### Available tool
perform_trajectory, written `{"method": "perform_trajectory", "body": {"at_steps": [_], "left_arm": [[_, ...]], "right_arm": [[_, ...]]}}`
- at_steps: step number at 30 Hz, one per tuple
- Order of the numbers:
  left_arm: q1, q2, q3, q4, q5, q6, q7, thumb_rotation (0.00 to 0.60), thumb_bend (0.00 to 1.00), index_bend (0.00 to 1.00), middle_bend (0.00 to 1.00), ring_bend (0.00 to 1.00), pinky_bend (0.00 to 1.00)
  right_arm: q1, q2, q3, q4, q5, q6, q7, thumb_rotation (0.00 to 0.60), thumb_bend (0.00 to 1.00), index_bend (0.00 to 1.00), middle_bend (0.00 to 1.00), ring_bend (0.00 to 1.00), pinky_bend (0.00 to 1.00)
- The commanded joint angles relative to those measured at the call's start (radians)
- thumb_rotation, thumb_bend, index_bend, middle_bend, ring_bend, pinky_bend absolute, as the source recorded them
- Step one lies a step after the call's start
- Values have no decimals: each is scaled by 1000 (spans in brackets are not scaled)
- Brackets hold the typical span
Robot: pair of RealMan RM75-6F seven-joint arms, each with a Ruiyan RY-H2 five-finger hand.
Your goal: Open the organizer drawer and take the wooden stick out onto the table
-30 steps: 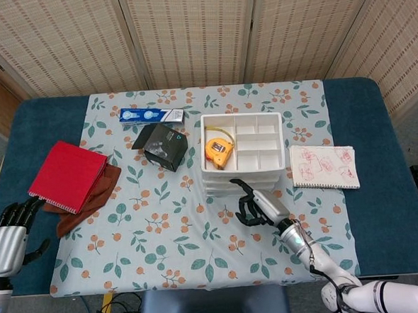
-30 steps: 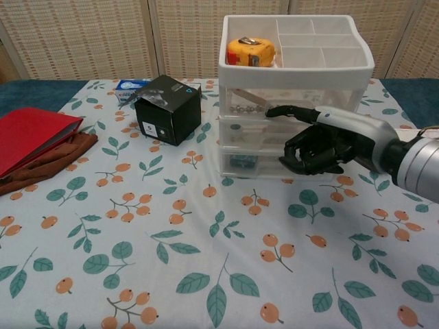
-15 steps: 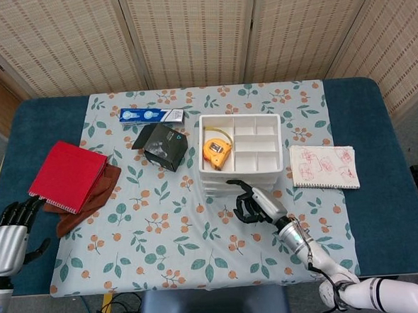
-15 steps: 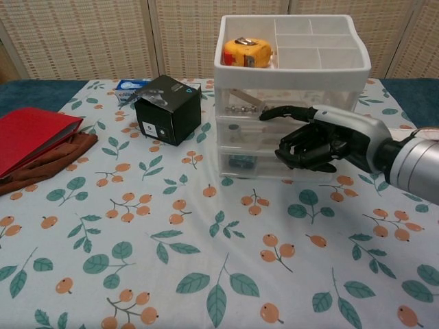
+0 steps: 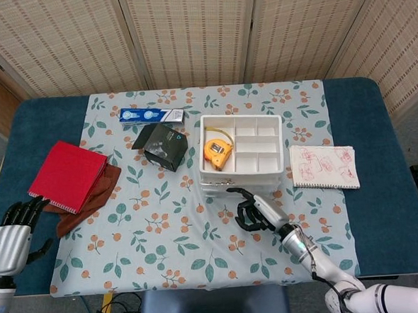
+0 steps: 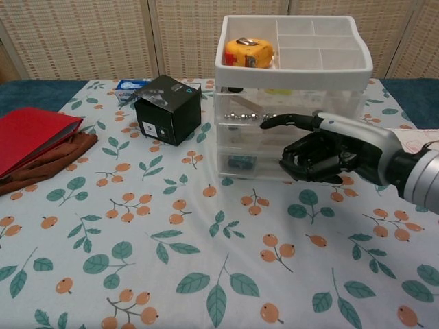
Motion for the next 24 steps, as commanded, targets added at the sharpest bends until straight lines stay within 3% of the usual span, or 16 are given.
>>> {"method": "perform_trajectory", "body": {"at_steps": [1,6,12,17,24], "left_arm": [[-1,-1,0,0,0,-1,1,600,246,141,132,155,115],[-2,-3,0,-1,1,-1,2,600,246,141,132,155,115],[-5,-6,1,0,0,-5,3,600,246,141,132,155,115],[-5,-8,2,1,-1,-7,4,600,246,141,132,155,115],[-5,-14,3,4,-6,-11,4,600,247,141,132,155,115]], "right_arm": [[-9,6,-17,-10,-13,12,-8,600,475,189,687,806,892],[-14,56,-61,-54,-40,1,-67,600,475,64,687,806,892],[-27,141,-96,-155,-76,23,-163,600,475,26,687,806,892],[-45,208,-83,-233,-105,97,-250,600,468,26,687,809,892],[-42,259,-46,-280,-40,105,-330,600,445,26,687,819,892]]}}
